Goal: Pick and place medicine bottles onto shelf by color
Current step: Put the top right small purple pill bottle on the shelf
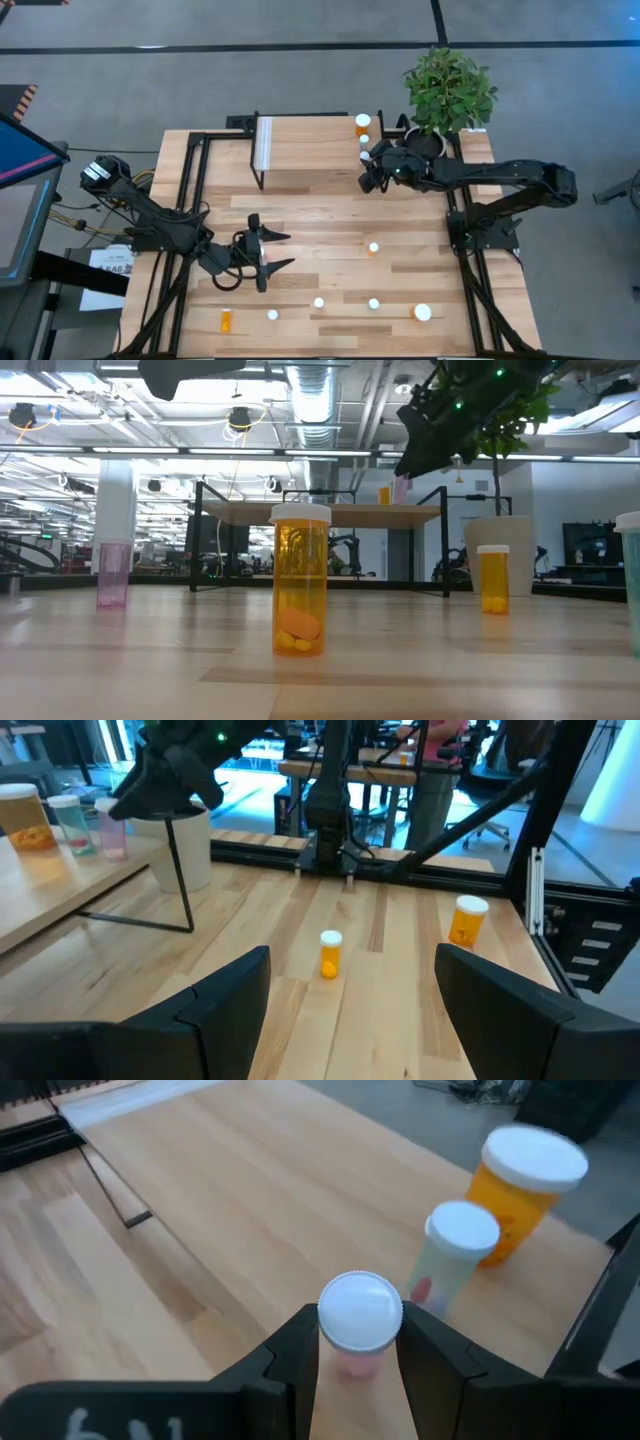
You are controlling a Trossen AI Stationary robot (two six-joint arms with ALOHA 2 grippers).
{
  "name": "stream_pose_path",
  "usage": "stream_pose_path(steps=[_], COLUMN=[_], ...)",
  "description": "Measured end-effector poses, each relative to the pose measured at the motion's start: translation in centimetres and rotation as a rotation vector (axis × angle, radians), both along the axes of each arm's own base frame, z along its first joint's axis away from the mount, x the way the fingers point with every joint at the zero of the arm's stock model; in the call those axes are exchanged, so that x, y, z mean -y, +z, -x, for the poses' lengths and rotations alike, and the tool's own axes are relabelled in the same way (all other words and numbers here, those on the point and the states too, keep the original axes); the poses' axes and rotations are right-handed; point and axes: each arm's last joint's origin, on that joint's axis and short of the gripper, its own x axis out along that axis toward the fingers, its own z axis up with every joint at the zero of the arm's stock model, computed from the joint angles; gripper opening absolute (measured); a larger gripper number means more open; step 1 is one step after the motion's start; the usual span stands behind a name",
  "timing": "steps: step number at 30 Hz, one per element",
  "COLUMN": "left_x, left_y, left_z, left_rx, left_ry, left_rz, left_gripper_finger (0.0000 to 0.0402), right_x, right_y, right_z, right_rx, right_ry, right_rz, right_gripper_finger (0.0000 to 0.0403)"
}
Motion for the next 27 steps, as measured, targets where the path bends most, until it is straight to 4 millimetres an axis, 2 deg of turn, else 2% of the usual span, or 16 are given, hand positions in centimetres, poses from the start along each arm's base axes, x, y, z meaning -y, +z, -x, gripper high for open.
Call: stream_pose_path(steps=[13, 27], left_x=[0.02, 0.02], left_y=[-0.02, -0.01], left_z=[0.0, 0.0], left_rx=[-0.002, -0.003], left_ry=[-0.008, -0.008], left_rz=[0.001, 0.001], left_gripper_finger=[0.027, 0.027], right_x=[0.2, 0.26], right_y=[-0.11, 0.08], right_z=[-0.1, -0.33], right_rx=[-0.008, 0.021], right_ry=[-0.003, 0.004], right_rz=[0.006, 0.023], right_gripper_finger=[0.0143, 0.0215])
